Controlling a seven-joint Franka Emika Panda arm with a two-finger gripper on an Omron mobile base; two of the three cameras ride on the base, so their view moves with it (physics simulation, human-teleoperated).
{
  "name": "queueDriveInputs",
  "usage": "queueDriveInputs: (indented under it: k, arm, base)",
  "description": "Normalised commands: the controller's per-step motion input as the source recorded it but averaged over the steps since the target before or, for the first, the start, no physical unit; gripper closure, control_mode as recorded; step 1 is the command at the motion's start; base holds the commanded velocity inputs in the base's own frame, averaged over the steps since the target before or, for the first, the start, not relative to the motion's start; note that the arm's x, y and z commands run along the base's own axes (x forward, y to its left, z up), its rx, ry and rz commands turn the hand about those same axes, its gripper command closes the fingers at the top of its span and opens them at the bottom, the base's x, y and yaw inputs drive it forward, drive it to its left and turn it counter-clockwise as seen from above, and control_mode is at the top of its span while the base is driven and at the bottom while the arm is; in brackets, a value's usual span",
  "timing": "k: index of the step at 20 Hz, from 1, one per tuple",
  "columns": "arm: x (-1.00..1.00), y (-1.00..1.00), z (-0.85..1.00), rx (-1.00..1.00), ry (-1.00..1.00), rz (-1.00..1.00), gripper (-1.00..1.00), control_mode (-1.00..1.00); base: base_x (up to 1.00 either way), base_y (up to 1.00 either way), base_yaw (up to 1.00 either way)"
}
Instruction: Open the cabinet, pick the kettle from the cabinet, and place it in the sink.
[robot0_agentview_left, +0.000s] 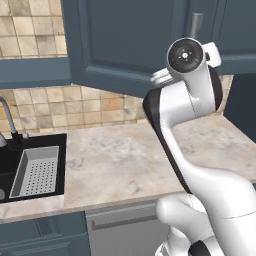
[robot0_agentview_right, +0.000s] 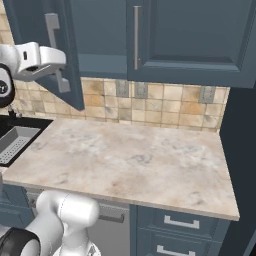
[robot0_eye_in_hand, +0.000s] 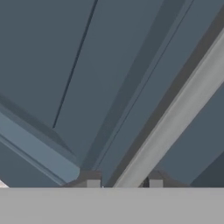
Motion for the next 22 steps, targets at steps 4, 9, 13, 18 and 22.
queueDriveInputs:
  k: [4,9,13,18,22]
  arm:
    - [-0.37,0.44,0.0,0.0,0.0,-0.11,1.0,-1.0]
    - [-0.36,0.44,0.0,0.0,-0.01,-0.1,1.0,-1.0]
    - [-0.34,0.43,0.0,0.0,0.0,-0.08,1.0,-1.0]
    - [-0.31,0.43,0.0,0.0,0.0,-0.08,1.0,-1.0]
    - [-0.27,0.43,-0.02,0.01,0.0,-0.06,1.0,-1.0]
  base:
    - [0.0,0.0,0.0]
    - [0.0,0.0,0.0]
    - [0.0,0.0,0.0]
    - [0.0,0.0,0.0]
    - [0.0,0.0,0.0]
